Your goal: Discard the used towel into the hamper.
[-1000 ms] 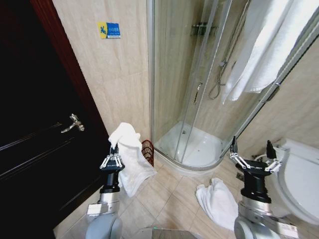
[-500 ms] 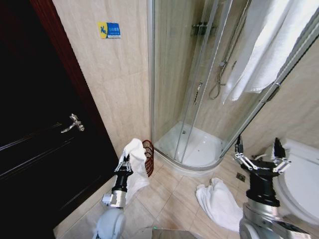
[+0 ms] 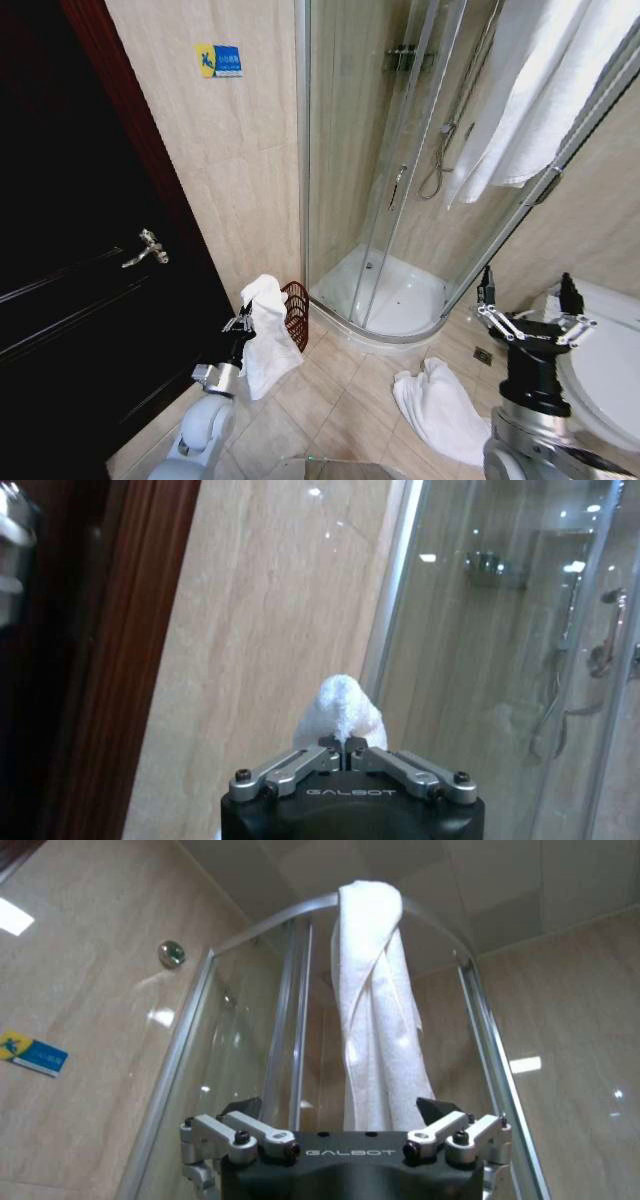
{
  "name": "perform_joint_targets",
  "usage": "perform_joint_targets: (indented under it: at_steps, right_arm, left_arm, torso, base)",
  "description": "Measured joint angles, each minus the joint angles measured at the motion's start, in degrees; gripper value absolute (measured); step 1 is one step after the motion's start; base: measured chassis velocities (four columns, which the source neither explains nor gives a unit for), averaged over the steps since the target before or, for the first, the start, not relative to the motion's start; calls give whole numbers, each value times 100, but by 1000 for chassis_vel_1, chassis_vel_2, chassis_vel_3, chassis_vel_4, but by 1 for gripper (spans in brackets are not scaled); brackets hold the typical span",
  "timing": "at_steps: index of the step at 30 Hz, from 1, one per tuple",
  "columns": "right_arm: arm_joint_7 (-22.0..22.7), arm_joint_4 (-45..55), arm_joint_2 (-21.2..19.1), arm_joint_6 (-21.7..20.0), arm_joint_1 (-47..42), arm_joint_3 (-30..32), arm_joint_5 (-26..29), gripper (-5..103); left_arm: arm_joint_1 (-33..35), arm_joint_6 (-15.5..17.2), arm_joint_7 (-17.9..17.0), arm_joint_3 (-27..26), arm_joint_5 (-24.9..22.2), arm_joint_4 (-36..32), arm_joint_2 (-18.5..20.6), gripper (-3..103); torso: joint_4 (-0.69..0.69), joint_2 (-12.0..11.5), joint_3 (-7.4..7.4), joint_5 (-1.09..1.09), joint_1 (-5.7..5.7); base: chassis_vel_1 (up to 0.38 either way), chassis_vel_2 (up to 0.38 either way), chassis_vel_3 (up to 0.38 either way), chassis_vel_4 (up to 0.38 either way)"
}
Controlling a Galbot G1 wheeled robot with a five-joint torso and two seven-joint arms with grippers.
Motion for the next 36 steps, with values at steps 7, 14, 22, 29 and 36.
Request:
perform_joint_targets:
  at_steps: [7,14,22,29,36]
  right_arm:
    - [-38,-7,-2,84,-24,-5,-15,100]
    - [-156,-41,-1,188,-39,-15,-36,100]
    - [-572,-74,-9,421,-37,-32,58,100]
    - [-717,-78,-21,516,-34,-48,112,100]
    - [-963,-79,-71,649,42,-109,304,100]
  left_arm:
    - [-117,6,-30,22,-41,141,-45,1]
    - [-133,6,-56,21,-43,166,-93,1]
    - [-220,11,-73,53,-62,234,-127,1]
    - [-377,52,-76,131,-147,480,-156,1]
    - [-644,139,-101,280,-191,783,-159,1]
  torso:
    - [0,0,0,0,2]
    - [0,0,0,1,2]
    - [0,-1,0,1,2]
    - [0,0,0,1,0]
    - [0,0,0,1,1]
  base:
    - [-126,120,138,-118]
    - [-106,127,110,-112]
    - [-74,86,92,-91]
    - [-77,72,72,-69]
    - [-72,78,77,-77]
